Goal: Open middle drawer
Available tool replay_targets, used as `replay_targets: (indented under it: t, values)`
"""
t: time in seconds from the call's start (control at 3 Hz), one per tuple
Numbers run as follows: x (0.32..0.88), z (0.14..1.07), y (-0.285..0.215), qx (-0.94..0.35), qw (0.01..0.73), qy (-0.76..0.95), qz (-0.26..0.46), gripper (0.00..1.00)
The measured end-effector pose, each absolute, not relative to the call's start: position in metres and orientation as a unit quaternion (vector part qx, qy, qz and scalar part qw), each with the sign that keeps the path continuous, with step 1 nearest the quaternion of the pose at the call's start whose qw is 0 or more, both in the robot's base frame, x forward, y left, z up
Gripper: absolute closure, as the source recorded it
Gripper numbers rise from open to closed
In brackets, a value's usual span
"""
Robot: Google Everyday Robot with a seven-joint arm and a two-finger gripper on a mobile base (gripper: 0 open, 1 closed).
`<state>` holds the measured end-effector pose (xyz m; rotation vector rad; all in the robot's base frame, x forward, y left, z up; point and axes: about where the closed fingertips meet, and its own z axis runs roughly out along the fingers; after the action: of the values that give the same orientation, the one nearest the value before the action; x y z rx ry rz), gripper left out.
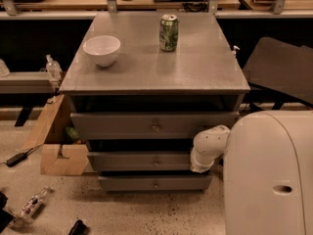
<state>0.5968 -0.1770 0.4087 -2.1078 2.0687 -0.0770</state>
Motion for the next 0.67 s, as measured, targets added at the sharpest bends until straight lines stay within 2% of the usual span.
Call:
replay_targets:
  t: [0.33,0.67]
  values:
    - [0.5968,0.4087,-0.1770,-0.710,0.093,0.697,-0.026,0.96]
    - [0.5968,0.4086,-0.1770,-0.710,0.093,0.697,-0.026,0.73]
